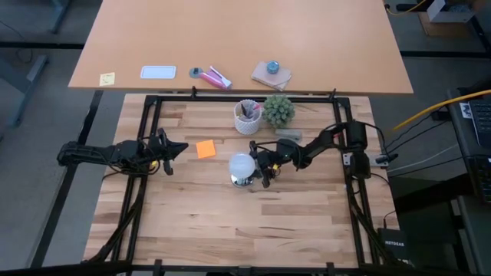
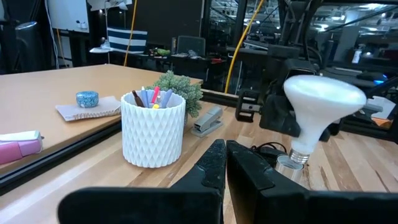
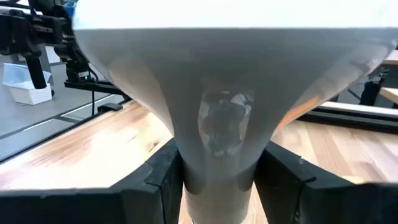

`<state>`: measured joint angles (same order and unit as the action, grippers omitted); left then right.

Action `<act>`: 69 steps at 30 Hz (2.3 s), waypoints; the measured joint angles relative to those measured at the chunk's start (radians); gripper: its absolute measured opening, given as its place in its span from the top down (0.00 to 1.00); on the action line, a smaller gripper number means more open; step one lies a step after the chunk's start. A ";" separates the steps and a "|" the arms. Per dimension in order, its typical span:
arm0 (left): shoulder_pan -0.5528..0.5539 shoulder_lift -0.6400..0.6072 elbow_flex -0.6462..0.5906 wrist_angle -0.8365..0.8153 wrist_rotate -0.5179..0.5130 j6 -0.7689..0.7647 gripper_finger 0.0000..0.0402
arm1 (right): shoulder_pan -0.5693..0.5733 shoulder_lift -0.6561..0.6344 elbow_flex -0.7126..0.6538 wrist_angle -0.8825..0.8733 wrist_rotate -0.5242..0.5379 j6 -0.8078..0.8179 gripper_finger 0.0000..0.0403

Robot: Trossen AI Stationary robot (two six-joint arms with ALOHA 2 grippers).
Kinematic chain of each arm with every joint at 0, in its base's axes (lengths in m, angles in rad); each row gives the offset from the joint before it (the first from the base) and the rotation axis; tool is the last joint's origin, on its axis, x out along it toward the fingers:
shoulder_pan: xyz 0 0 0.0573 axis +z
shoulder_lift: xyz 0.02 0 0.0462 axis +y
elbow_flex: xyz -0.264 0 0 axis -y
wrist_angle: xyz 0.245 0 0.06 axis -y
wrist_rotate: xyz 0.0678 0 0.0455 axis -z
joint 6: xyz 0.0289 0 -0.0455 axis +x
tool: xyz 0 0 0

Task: Screw lightbulb
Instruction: Insert the light bulb into the lamp socket

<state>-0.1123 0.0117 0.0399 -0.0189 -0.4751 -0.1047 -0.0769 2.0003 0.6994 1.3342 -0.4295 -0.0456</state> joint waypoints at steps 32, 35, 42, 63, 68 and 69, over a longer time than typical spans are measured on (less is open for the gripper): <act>0.000 0.000 0.000 0.000 0.000 0.000 0.99 | -0.002 0.036 0.001 -0.044 0.053 -0.087 0.60; 0.000 0.000 0.000 0.000 0.000 0.000 0.99 | -0.002 0.036 0.001 -0.045 0.053 -0.086 0.60; 0.000 0.000 0.000 0.000 0.000 0.000 0.99 | -0.002 0.037 0.001 -0.043 0.053 -0.085 0.60; 0.000 0.000 0.000 0.000 0.000 0.000 0.99 | -0.002 0.054 -0.003 0.036 0.036 -0.067 0.60; 0.000 0.000 0.000 0.000 0.000 0.000 0.99 | -0.002 0.111 -0.021 0.142 0.032 -0.049 0.60; 0.000 0.000 0.000 0.000 0.000 0.000 0.99 | -0.002 0.118 -0.021 0.155 0.033 -0.035 0.60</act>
<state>-0.1125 0.0118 0.0399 -0.0187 -0.4751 -0.1047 -0.0788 2.1184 0.6785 1.4896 -0.3967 -0.0806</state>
